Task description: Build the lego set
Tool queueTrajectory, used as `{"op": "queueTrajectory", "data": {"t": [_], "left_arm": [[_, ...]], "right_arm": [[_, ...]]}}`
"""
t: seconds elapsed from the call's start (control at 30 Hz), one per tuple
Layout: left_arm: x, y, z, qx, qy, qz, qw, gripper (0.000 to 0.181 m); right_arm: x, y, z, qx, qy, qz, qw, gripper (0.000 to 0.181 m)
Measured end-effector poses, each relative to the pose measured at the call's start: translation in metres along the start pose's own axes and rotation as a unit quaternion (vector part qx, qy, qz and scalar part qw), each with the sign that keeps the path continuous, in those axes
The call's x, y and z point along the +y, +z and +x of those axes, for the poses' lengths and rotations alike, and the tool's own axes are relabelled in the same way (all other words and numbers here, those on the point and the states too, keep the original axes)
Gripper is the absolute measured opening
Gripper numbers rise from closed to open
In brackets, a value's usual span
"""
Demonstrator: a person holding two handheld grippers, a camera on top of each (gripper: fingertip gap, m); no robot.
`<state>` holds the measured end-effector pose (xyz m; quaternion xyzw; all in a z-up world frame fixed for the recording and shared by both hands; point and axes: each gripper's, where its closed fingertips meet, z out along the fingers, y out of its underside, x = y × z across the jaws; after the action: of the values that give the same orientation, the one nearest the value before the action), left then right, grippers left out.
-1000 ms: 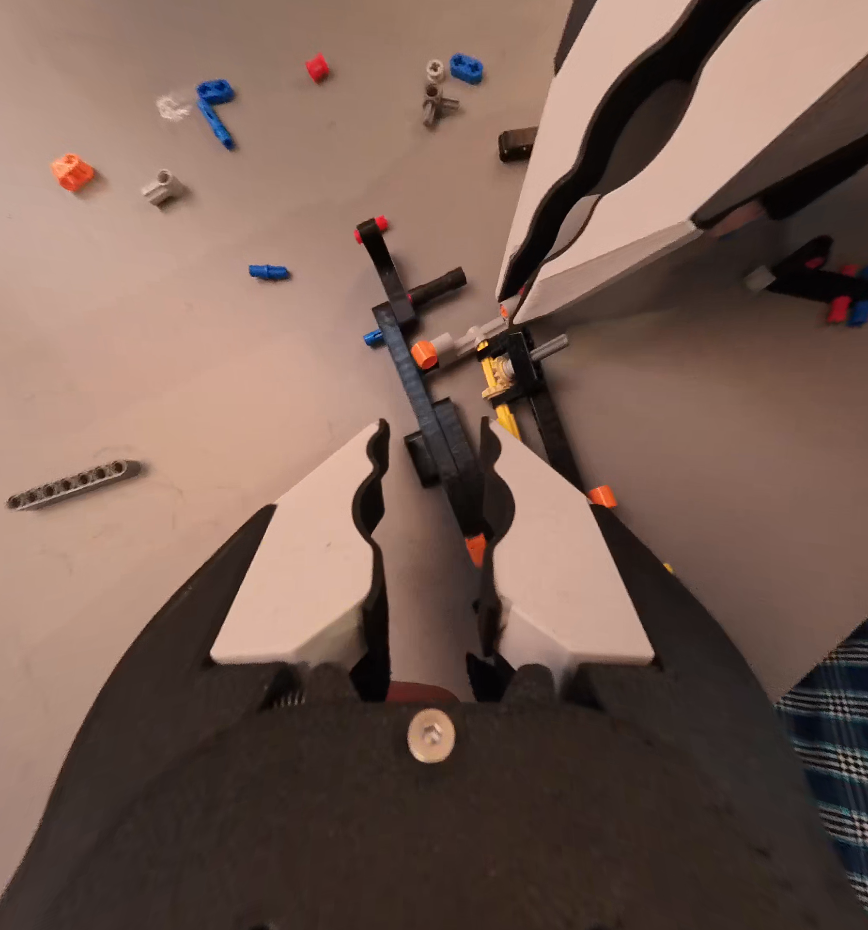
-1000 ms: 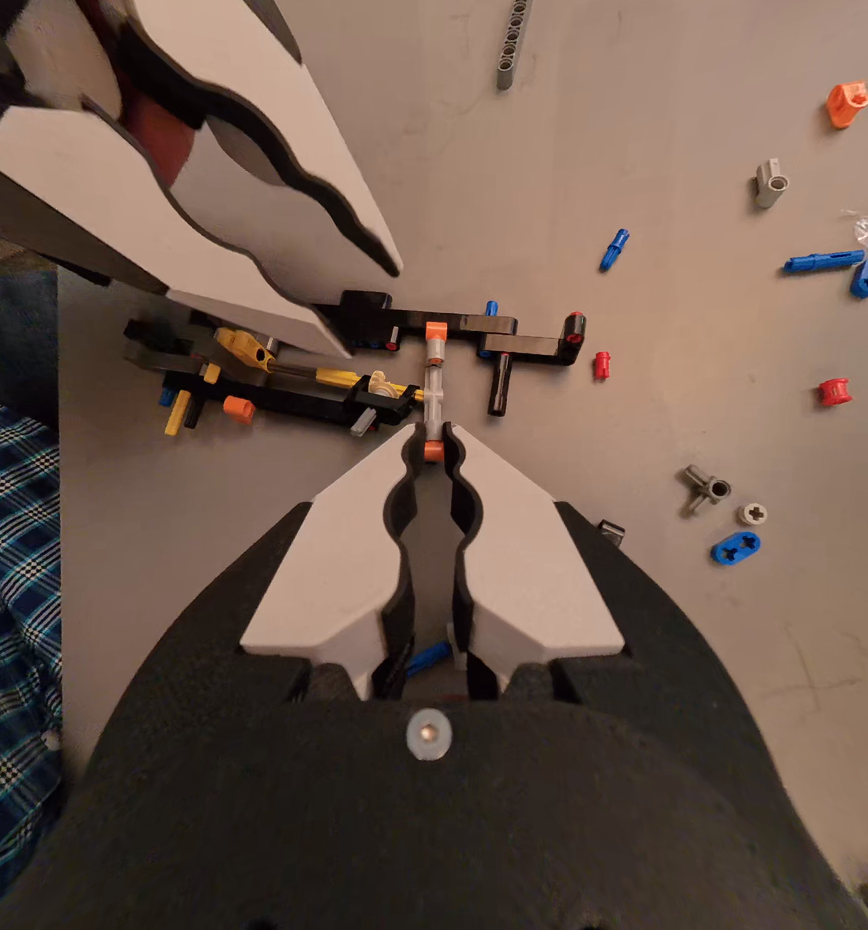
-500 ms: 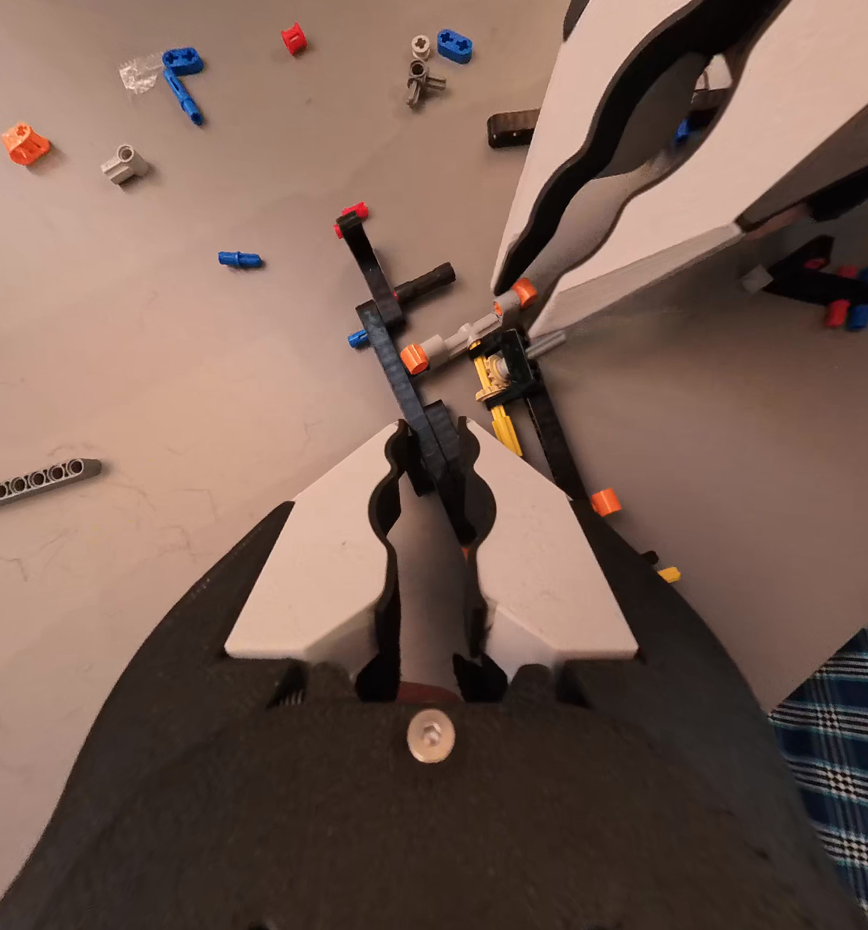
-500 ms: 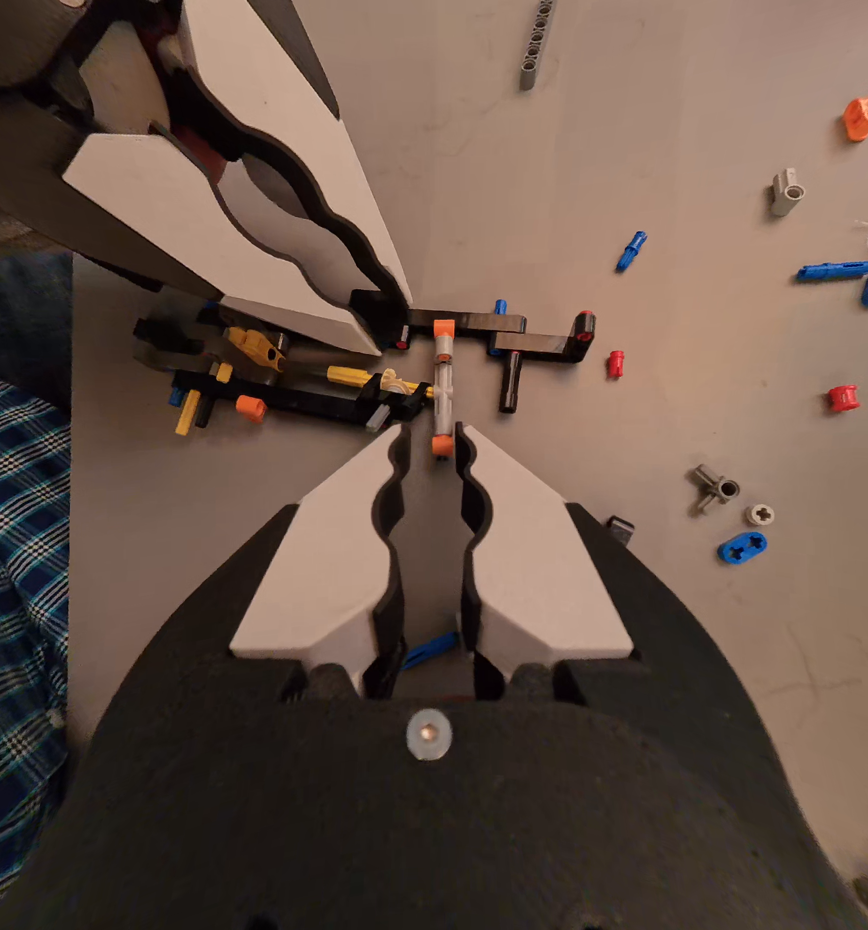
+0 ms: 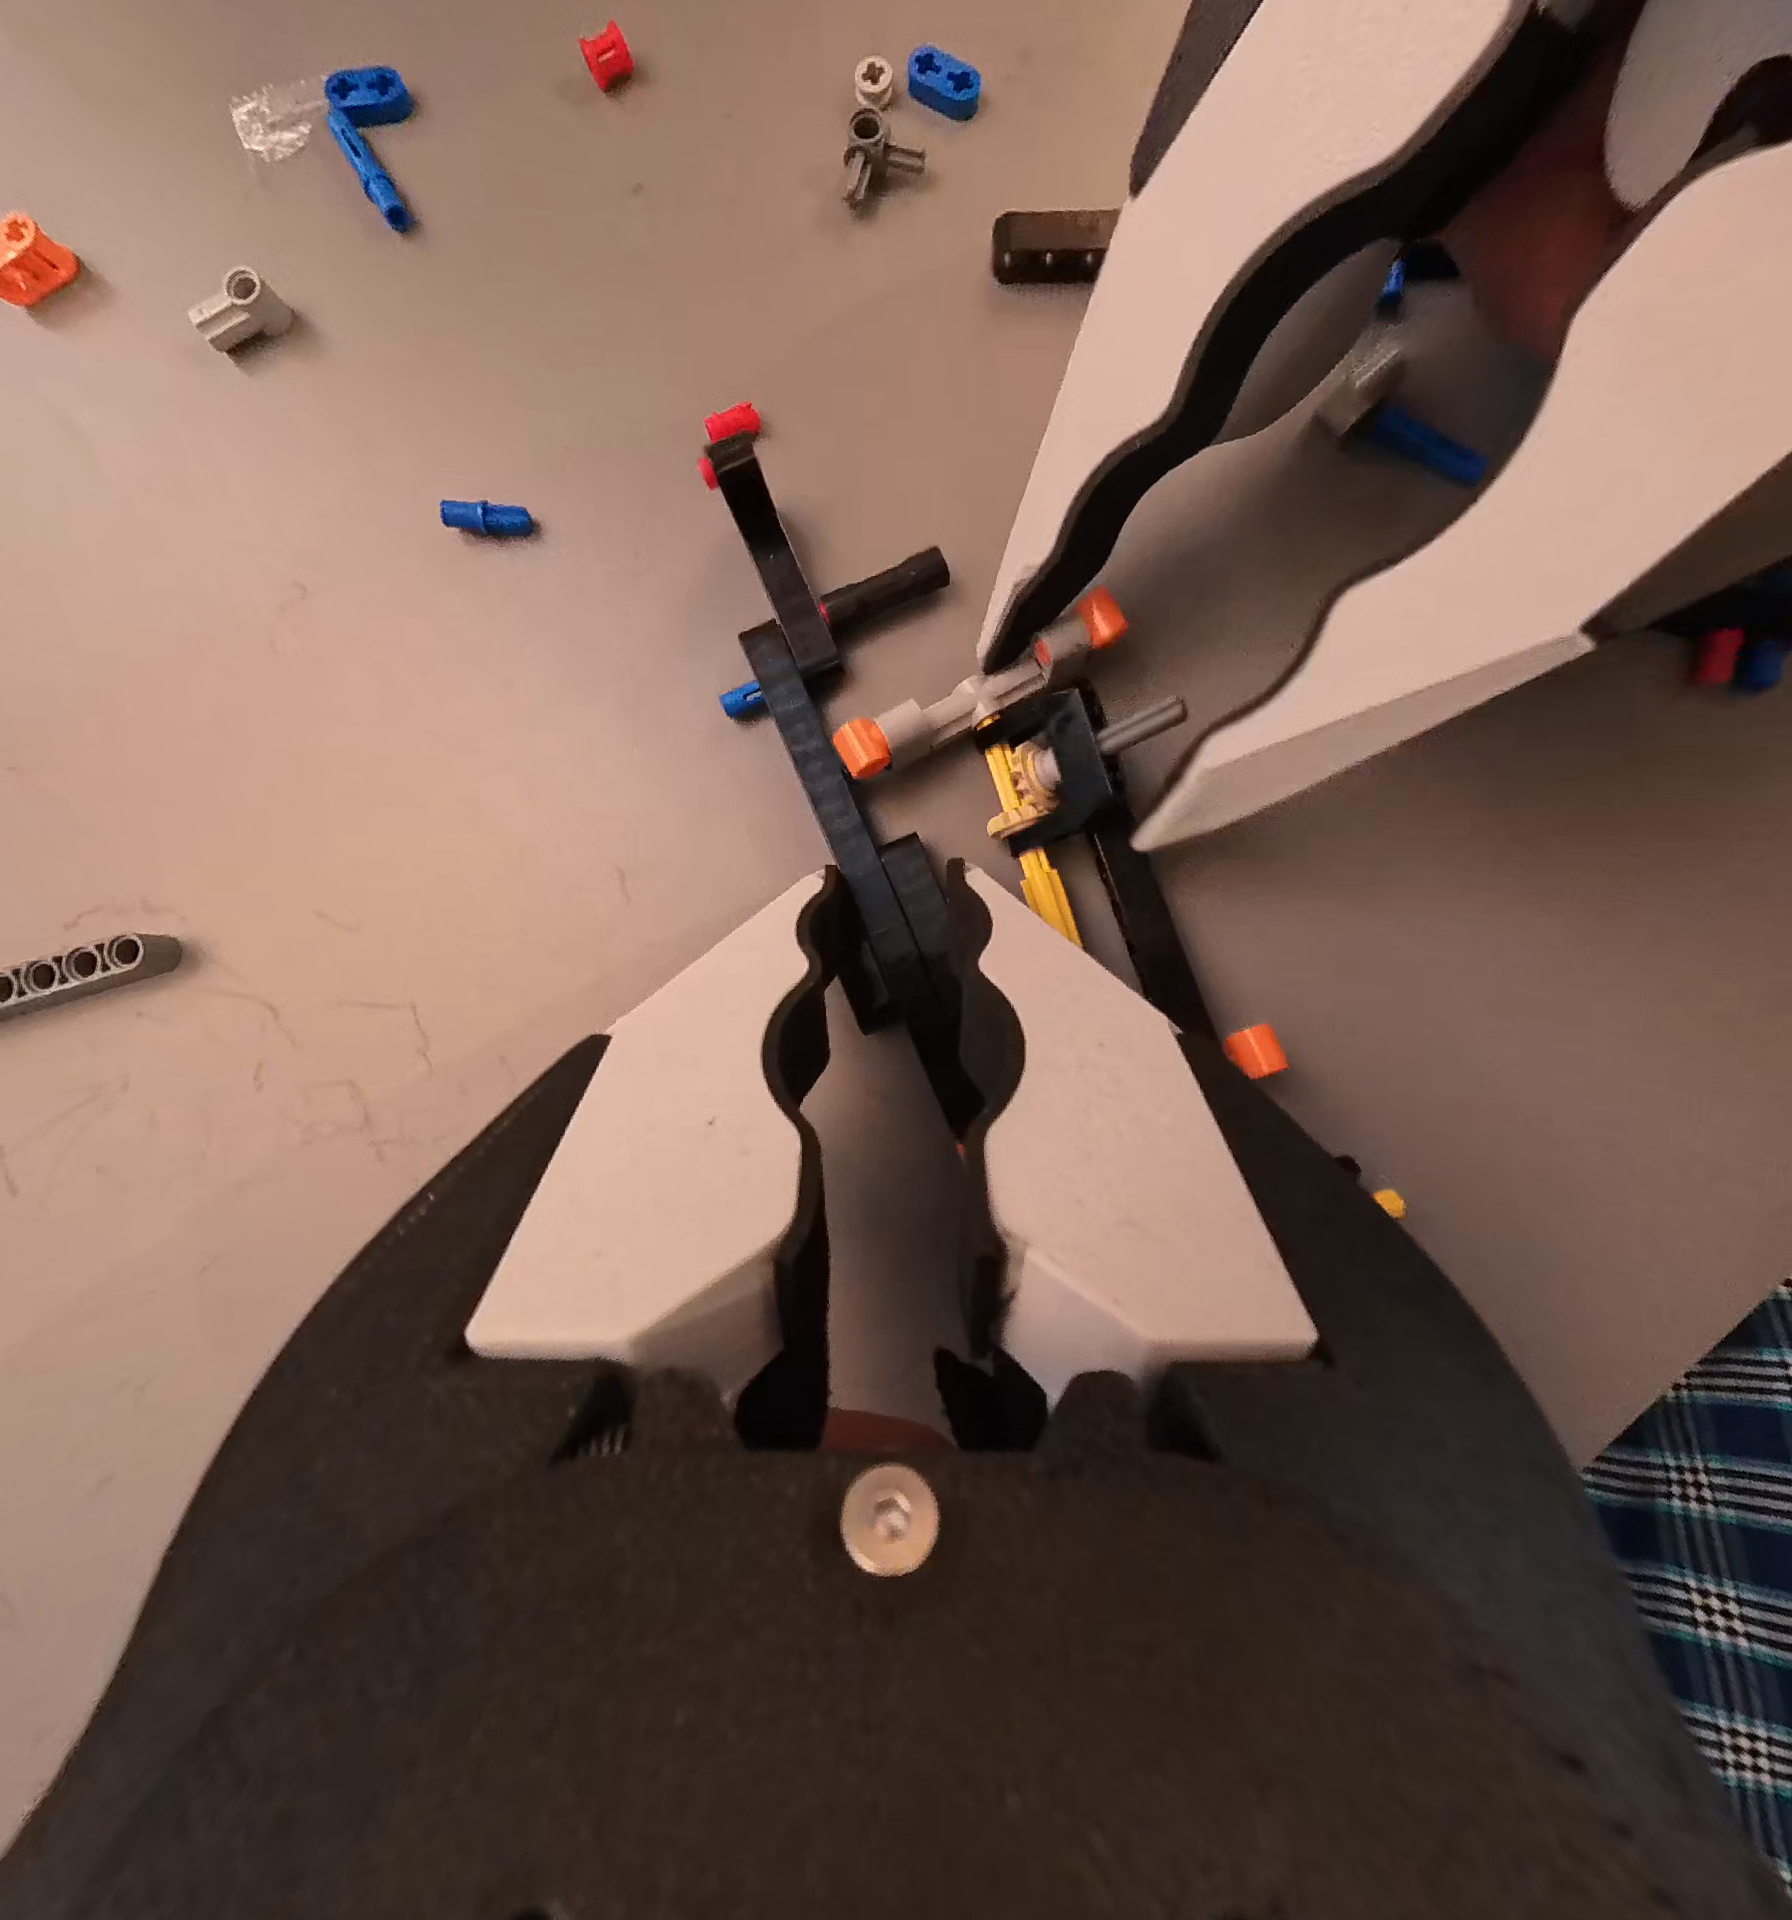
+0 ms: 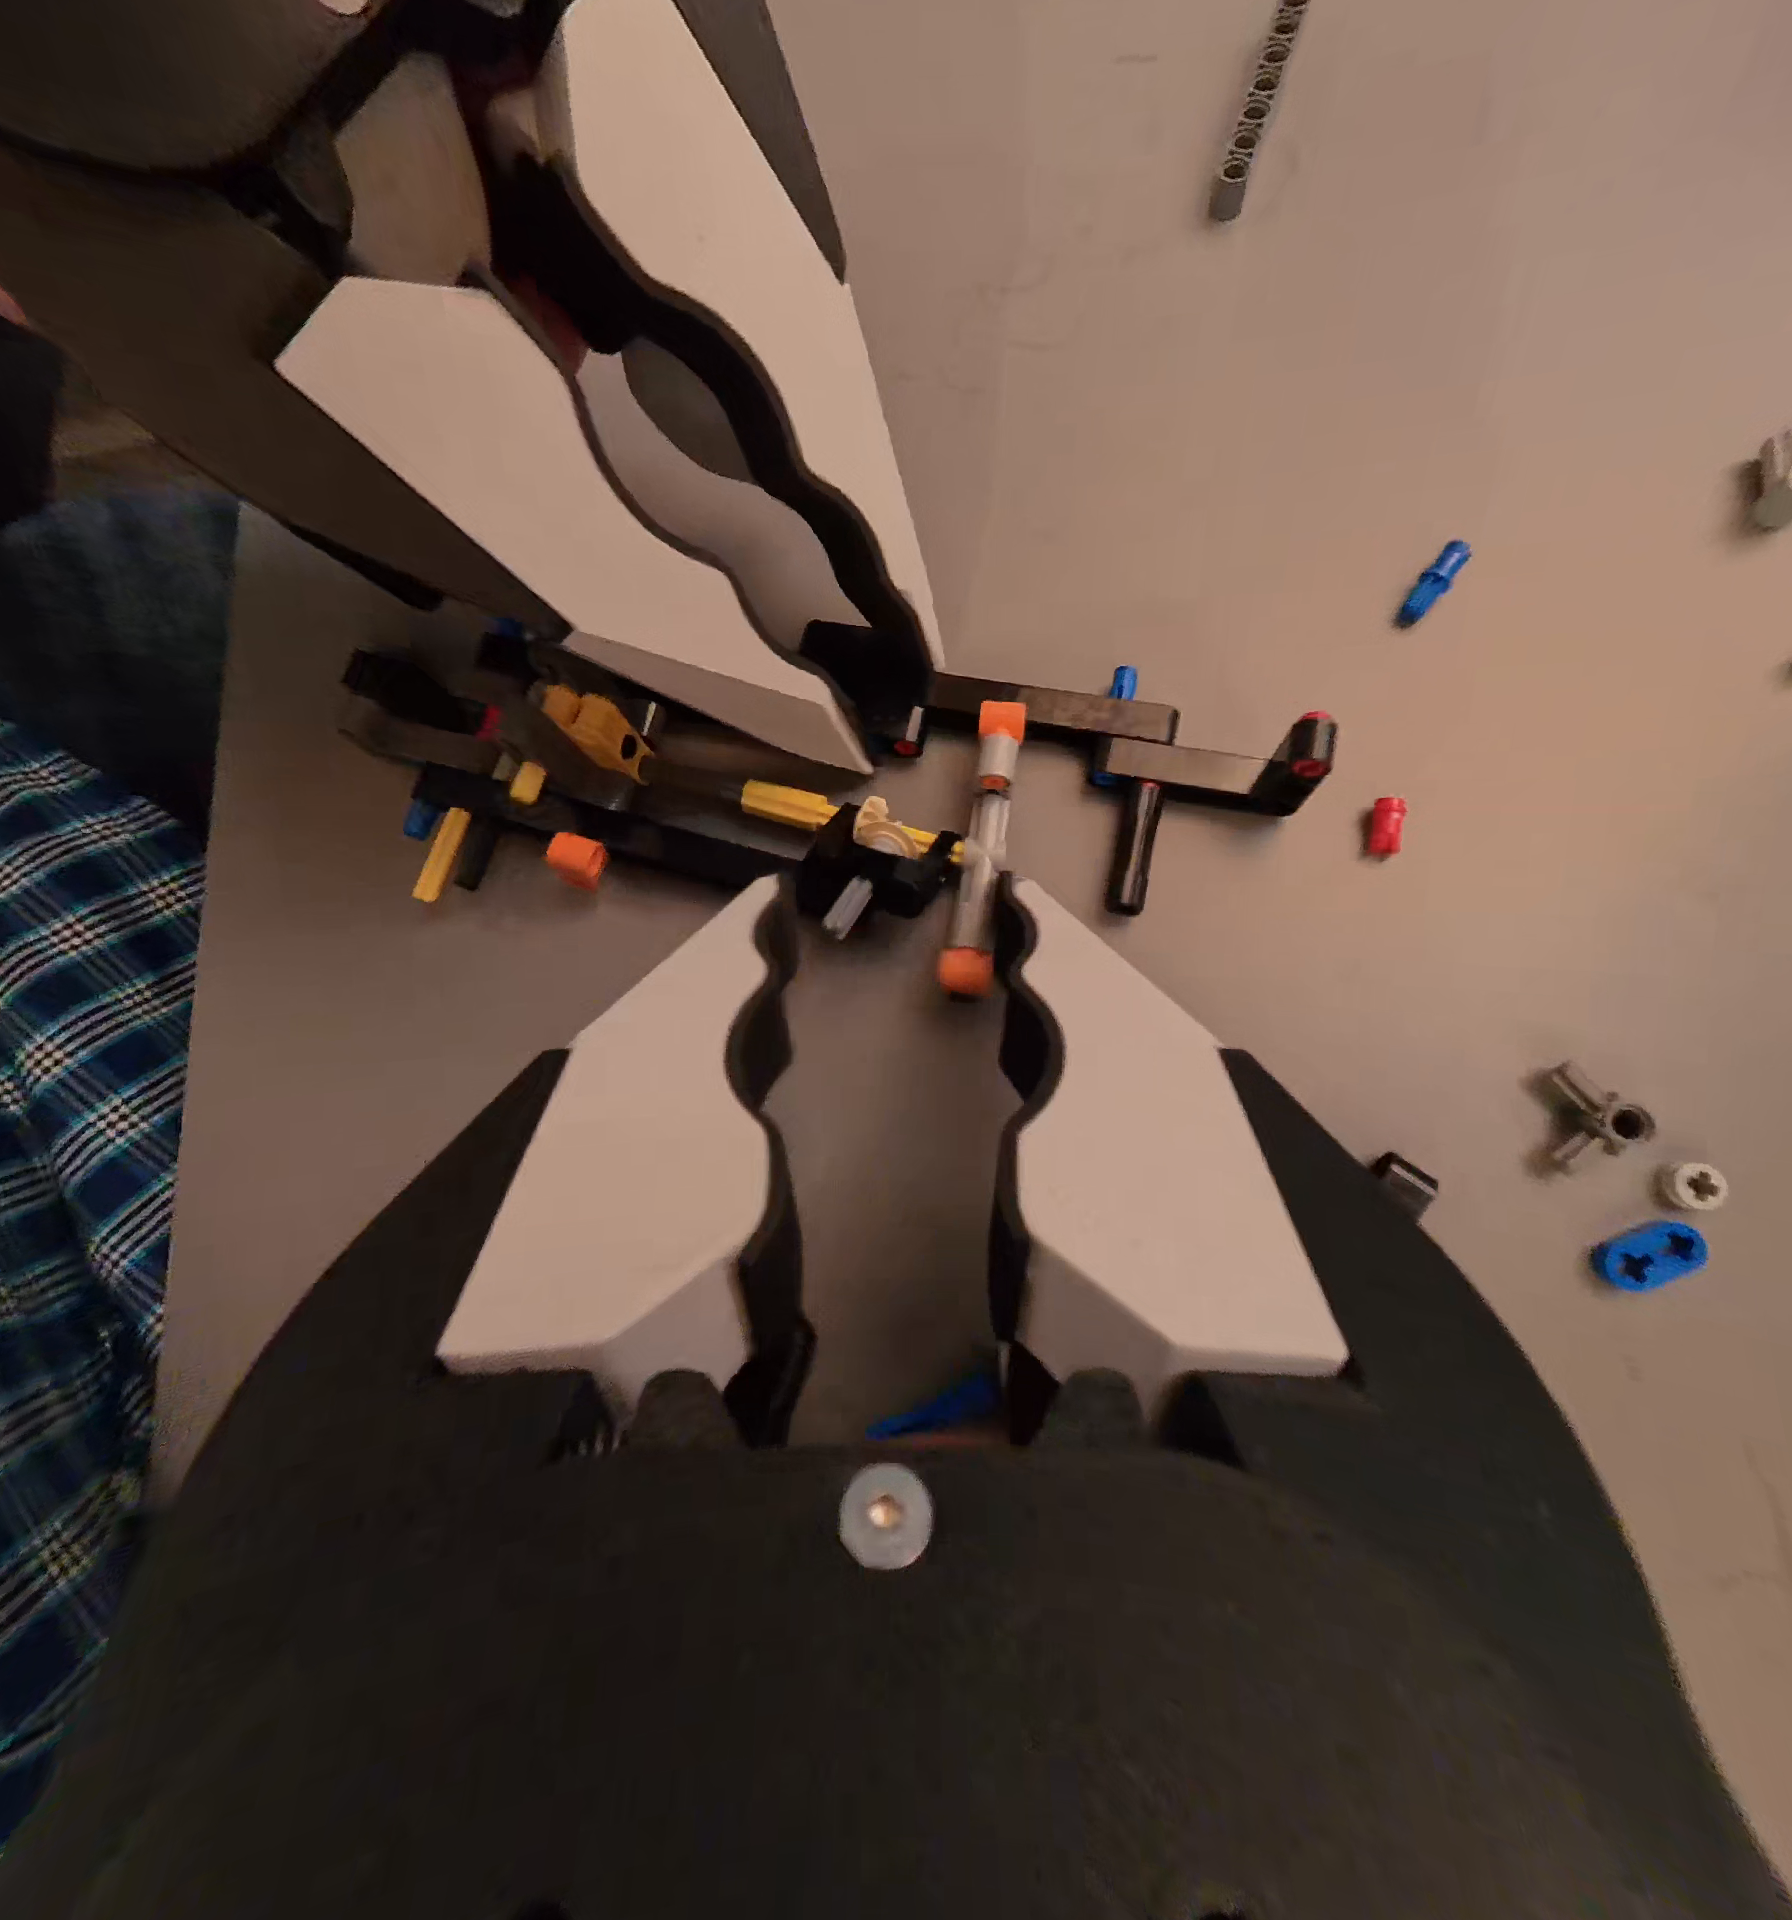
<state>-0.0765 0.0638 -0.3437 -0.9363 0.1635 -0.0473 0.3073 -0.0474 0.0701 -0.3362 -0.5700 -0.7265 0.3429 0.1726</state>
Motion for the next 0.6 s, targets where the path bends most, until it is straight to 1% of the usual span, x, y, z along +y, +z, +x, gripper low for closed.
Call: {"op": "queueTrajectory", "data": {"t": [0.07,0.2,0.6], "left_arm": [[0.0002,0.0002,0.0005,0.002,-0.008,0.006,1.000,0.018],[0.0005,0.0003,0.0003,-0.008,-0.006,0.007,1.000,0.018],[-0.0001,0.0000,0.0017,0.008,-0.021,0.016,1.000,0.018]], "right_arm": [[-0.0003,0.0001,-0.0007,-0.001,0.002,-0.003,1.000,0.031],[-0.0015,0.0007,-0.0008,0.010,0.008,-0.003,1.000,0.031],[-0.0004,0.0001,-0.0003,-0.010,0.013,0.002,1.000,0.031]]}}
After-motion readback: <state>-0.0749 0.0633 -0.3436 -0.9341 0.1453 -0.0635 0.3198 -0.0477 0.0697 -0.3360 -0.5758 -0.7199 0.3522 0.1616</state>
